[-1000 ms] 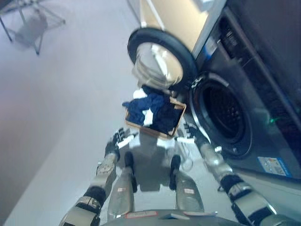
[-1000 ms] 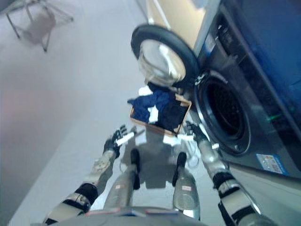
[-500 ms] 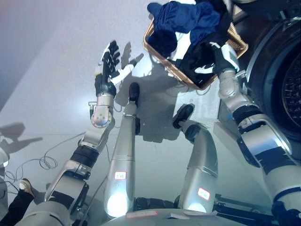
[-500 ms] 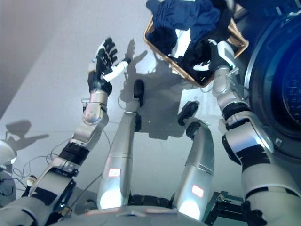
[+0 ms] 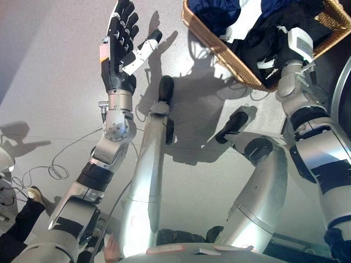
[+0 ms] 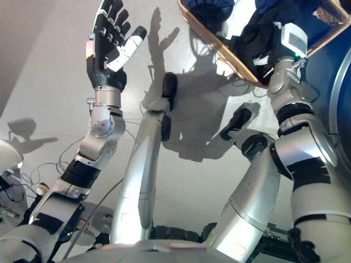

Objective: Put the clothes in the basket into the washing machine.

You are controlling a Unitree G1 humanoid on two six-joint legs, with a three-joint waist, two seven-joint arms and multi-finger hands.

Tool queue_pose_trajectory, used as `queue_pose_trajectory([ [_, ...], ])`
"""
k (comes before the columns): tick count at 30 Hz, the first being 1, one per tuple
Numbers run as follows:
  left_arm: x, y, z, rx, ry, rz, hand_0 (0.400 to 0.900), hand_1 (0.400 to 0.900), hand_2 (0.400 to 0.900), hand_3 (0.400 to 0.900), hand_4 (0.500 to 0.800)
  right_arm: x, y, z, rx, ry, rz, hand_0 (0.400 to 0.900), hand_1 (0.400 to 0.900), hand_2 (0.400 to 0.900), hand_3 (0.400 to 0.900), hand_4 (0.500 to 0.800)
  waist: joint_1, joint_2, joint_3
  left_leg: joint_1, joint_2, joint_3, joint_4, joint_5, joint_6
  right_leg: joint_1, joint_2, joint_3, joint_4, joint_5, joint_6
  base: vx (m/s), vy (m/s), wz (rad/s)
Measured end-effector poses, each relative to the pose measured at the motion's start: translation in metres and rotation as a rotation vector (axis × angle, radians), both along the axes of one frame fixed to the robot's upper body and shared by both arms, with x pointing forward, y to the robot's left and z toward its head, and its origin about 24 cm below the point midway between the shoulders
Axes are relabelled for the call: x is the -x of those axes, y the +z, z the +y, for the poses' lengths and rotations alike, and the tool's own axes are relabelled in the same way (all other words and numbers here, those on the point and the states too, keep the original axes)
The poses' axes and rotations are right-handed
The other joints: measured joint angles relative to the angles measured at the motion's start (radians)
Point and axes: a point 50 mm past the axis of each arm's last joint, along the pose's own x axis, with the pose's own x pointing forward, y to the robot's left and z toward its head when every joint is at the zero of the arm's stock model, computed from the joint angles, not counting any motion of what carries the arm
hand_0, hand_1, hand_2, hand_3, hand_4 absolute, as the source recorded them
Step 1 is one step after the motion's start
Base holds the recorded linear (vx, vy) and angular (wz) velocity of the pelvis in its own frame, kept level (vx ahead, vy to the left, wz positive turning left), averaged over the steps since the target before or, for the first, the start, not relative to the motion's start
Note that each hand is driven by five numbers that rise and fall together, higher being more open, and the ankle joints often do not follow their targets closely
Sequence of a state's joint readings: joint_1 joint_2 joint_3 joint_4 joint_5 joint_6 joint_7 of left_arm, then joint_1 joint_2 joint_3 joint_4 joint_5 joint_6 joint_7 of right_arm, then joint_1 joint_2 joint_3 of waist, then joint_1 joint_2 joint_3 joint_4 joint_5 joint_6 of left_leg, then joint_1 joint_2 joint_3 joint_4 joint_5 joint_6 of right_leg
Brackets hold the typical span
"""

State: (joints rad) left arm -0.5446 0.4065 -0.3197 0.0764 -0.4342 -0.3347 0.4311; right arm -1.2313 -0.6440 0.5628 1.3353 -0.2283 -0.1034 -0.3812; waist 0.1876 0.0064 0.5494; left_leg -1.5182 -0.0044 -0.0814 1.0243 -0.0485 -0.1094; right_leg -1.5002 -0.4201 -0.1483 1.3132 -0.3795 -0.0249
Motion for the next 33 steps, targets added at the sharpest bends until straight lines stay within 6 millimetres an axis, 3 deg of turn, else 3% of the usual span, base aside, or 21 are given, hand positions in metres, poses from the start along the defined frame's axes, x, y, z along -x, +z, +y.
queue_pose_trajectory([
  [1,0.001,-0.001,0.001,0.001,0.001,0.002,0.9,0.9,0.9,0.9,0.8,0.0,-0.001,-0.001,0.003,-0.004,0.003,0.625,0.625,0.625,0.625,0.635,0.001,0.005,0.0,-0.006,-0.003,-0.005,0.016,-0.007,0.001,0.0,-0.003,-0.001,0.012,-0.007,0.002,0.0,0.0,0.0],
  [2,0.003,-0.002,0.002,0.001,0.002,0.003,0.9,0.9,0.9,0.9,0.8,0.0,-0.002,-0.001,0.005,-0.009,0.007,0.4,0.4,0.4,0.4,0.5,0.003,0.006,0.001,-0.011,-0.003,-0.008,0.036,-0.016,-0.001,-0.001,-0.006,-0.002,0.026,-0.015,0.0,0.0,0.0,0.0],
  [14,0.007,-0.016,0.009,0.009,0.016,0.054,0.9,0.9,0.9,0.9,0.8,0.001,-0.001,-0.004,0.051,-0.04,0.012,0.4,0.4,0.4,0.4,0.5,0.01,0.007,0.001,-0.027,-0.017,-0.013,0.129,-0.057,0.012,0.008,-0.019,0.014,0.083,-0.038,0.013,0.0,0.001,0.0],
  [18,0.007,-0.016,0.01,0.009,0.021,0.053,0.9,0.9,0.9,0.9,0.8,0.001,0.001,0.0,0.026,-0.009,-0.021,0.4,0.4,0.4,0.4,0.5,0.003,0.007,0.001,-0.026,-0.015,-0.008,0.14,-0.062,0.016,0.008,-0.018,0.021,0.085,-0.038,0.013,0.0,0.024,-0.15],
  [21,0.008,-0.017,0.017,0.037,0.061,0.058,0.9,0.9,0.9,0.9,0.8,0.006,0.006,0.014,-0.019,0.107,-0.117,0.4,0.4,0.4,0.4,0.5,-0.022,0.006,0.001,-0.027,-0.013,-0.003,0.152,-0.069,0.022,0.008,-0.009,0.028,0.084,-0.037,0.015,-0.03,0.016,-0.22],
  [27,0.012,-0.025,0.037,0.111,0.155,0.086,0.9,0.9,0.9,0.9,0.8,0.034,0.035,0.038,-0.068,0.331,-0.354,0.4,0.4,0.4,0.4,0.5,-0.097,0.001,0.004,-0.028,0.01,0.003,0.18,-0.095,0.034,0.018,0.02,0.036,0.07,-0.024,0.037,-0.03,0.015,-0.22],
  [33,0.016,-0.029,0.045,0.151,0.196,0.097,0.9,0.9,0.9,0.9,0.8,0.074,0.029,0.017,-0.199,0.341,-0.521,0.4,0.4,0.4,0.4,0.5,-0.159,-0.008,0.005,-0.006,0.04,0.003,0.191,-0.121,0.053,0.064,0.058,0.029,0.014,0.0,0.066,-0.03,0.028,-0.23],
])
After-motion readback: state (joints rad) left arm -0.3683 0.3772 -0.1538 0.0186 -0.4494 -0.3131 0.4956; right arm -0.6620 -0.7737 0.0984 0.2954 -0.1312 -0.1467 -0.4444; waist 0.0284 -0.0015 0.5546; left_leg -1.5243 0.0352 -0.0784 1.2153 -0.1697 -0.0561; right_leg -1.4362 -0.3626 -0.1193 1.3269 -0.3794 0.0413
